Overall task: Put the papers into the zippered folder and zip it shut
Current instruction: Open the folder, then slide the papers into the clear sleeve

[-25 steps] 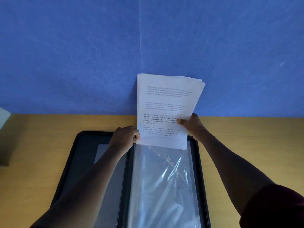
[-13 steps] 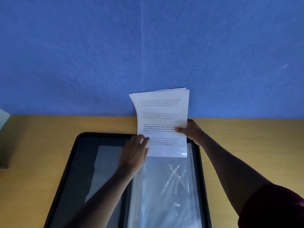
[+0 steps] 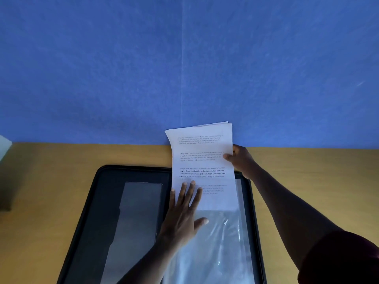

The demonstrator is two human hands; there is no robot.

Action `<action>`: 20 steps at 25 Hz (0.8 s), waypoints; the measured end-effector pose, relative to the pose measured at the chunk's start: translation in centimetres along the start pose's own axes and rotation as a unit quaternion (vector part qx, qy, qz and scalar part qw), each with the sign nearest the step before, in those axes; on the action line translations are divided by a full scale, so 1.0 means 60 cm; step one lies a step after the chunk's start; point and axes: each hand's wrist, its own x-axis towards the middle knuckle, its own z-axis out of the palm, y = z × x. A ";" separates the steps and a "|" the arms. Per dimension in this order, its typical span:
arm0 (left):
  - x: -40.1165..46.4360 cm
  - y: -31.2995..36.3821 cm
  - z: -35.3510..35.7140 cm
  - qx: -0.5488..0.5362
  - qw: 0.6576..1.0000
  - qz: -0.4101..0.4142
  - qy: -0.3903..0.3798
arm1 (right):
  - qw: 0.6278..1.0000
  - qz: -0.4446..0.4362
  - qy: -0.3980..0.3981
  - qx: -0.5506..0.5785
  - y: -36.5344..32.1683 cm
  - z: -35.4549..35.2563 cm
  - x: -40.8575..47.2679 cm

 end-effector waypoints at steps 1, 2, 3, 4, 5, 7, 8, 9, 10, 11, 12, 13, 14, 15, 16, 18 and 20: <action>0.000 0.002 0.001 0.001 1.000 0.001 0.003 | 1.000 0.011 -0.015 -0.001 0.009 -0.002 -0.006; 0.001 0.003 0.002 0.002 1.000 0.002 0.004 | 0.999 0.024 -0.030 0.003 0.017 -0.005 -0.012; 0.001 0.004 0.002 0.003 1.000 0.003 0.003 | 0.998 0.035 -0.047 0.010 0.023 -0.010 -0.017; 0.001 0.004 0.002 0.004 1.000 0.002 0.001 | 0.997 0.040 -0.066 0.019 0.025 -0.014 -0.019; 0.002 0.005 0.003 0.006 1.000 0.001 0.000 | 0.996 0.035 -0.077 0.020 0.025 -0.018 -0.018; 0.003 0.005 0.005 0.005 1.000 -0.001 0.000 | 0.998 -0.001 -0.058 0.016 0.012 -0.023 -0.009; 0.003 0.005 0.006 0.002 1.000 -0.001 0.001 | 0.999 -0.021 -0.028 0.012 0.004 -0.023 0.000; 0.003 0.005 0.006 0.000 1.000 -0.002 0.002 | 0.999 -0.034 0.000 0.002 -0.006 -0.022 0.007; 0.003 0.005 0.007 -0.001 1.000 -0.003 0.001 | 0.999 -0.041 0.020 -0.011 -0.014 -0.020 0.012; 0.003 0.006 0.007 -0.001 1.000 -0.005 0.000 | 0.998 -0.042 0.028 -0.023 -0.019 -0.018 0.016; 0.003 0.007 0.008 0.000 1.000 -0.006 -0.001 | 0.998 -0.040 0.027 -0.031 -0.021 -0.016 0.018; 0.003 0.007 0.008 0.000 1.000 -0.008 -0.002 | 0.999 -0.034 0.021 -0.037 -0.019 -0.015 0.019; 0.004 0.006 0.008 0.000 1.000 -0.010 -0.003 | 0.999 -0.028 0.013 -0.040 -0.016 -0.012 0.017; 0.005 0.005 0.009 -0.002 1.000 -0.013 -0.005 | 0.999 -0.022 0.006 -0.041 -0.010 -0.011 0.013; 0.006 0.005 0.010 -0.002 1.000 -0.015 -0.007 | 0.999 -0.014 0.001 -0.040 -0.002 -0.010 0.008; 0.005 0.006 0.011 0.000 1.000 -0.018 -0.008 | 0.999 0.005 -0.010 -0.040 0.014 -0.010 -0.006; 0.006 0.008 0.010 -0.003 1.000 -0.017 -0.006 | 0.998 0.014 -0.032 -0.047 0.029 -0.012 -0.019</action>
